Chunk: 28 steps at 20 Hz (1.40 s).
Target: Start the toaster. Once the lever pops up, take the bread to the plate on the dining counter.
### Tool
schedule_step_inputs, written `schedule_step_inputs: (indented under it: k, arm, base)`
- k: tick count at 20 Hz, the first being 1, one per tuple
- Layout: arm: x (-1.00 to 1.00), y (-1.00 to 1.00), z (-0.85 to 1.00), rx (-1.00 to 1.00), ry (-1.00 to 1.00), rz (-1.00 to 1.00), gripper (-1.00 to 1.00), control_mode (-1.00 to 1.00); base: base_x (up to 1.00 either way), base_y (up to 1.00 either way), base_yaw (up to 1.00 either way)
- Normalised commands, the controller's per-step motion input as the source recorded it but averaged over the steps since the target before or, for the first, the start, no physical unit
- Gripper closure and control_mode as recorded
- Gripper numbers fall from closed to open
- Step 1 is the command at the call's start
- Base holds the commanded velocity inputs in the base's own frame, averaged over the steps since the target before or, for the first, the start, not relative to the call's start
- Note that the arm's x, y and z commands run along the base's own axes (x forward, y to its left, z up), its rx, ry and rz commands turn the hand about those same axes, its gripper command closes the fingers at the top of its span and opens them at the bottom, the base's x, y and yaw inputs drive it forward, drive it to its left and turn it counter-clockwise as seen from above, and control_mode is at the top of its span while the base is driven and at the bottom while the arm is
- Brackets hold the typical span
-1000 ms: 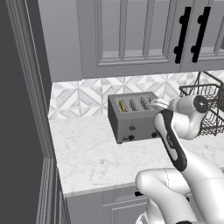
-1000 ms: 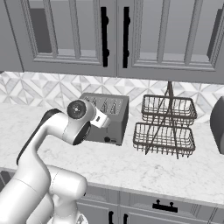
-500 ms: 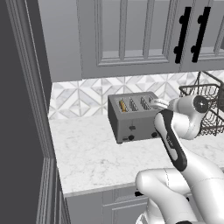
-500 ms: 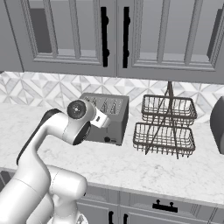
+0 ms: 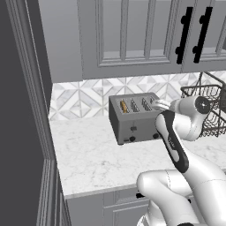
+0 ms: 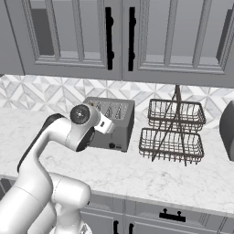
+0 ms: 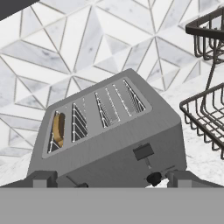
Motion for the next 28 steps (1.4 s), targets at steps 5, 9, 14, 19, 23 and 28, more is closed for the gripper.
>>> schedule_step_inputs:
  k: [5, 9, 14, 19, 23, 28]
  arm:
    - [0.0, 0.0, 0.0, 0.0, 0.0, 0.0, -1.0, -1.0]
    - [0.0, 0.0, 0.0, 0.0, 0.0, 0.0, -1.0, -1.0]
    - [0.0, 0.0, 0.0, 0.0, 0.0, 0.0, -1.0, -1.0]
    - [0.0, 0.0, 0.0, 0.0, 0.0, 0.0, -1.0, -1.0]
    - [0.0, 0.0, 0.0, 0.0, 0.0, 0.0, -1.0, -1.0]
    - [0.0, 0.0, 0.0, 0.0, 0.0, 0.0, -1.0, -1.0]
  base:
    - [0.0, 0.0, 0.0]
    - [0.0, 0.0, 0.0]
    - [0.0, 0.0, 0.0]
    - [0.0, 0.0, 0.0]
    - [0.0, 0.0, 0.0]
    - [0.0, 0.0, 0.0]
